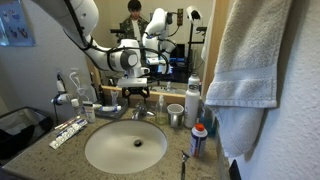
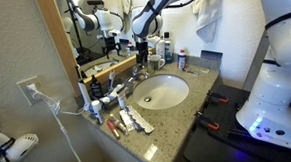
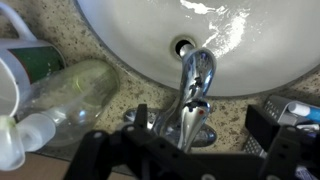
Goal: Open the faucet then close it again
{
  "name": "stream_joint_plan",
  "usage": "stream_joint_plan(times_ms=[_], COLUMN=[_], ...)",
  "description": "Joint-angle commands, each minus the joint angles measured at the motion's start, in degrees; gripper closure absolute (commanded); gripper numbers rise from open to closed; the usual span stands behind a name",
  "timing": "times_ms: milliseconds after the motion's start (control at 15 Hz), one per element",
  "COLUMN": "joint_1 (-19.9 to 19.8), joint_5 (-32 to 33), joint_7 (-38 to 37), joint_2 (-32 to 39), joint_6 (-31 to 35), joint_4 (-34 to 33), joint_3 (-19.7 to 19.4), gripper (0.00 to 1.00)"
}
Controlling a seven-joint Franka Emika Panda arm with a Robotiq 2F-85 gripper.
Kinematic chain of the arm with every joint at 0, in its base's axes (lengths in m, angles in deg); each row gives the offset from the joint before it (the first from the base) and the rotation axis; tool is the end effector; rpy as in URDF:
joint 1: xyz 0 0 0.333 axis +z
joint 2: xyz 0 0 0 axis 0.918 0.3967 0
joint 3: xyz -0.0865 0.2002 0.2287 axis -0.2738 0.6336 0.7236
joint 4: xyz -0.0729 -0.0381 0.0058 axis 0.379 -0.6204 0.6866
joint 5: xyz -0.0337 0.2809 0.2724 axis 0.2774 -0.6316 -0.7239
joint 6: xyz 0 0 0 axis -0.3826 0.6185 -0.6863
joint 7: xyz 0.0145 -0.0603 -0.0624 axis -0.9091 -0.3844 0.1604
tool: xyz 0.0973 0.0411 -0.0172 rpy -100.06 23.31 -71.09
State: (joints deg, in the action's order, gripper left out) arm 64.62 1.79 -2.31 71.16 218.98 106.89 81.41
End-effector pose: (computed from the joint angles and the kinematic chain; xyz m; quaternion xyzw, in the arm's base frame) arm 0.6392 -0.0516 0.2598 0.9891 0.1450 0.0090 0.0231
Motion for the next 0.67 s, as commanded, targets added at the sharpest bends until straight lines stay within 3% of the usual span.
stream_joint_plan(times_ms=[0, 267, 333, 400, 600], joint_1=[-1.23, -1.88, -1.89, -1.85, -1.76], joint_5=[2.0, 2.22, 2.13, 2.0, 1.9], joint_7=[-0.95, -1.03, -1.43, -1.93, -3.26], joint_2=[3.56, 6.02, 6.49, 6.95, 7.8], joint_6=[2.49, 4.19, 4.65, 5.32, 7.85], joint_4=[-3.42, -5.22, -5.52, -5.75, -5.92], joint_3=[0.96, 1.32, 1.32, 1.37, 1.63], gripper=[0.0, 0.0, 0.25, 0.26, 0.49])
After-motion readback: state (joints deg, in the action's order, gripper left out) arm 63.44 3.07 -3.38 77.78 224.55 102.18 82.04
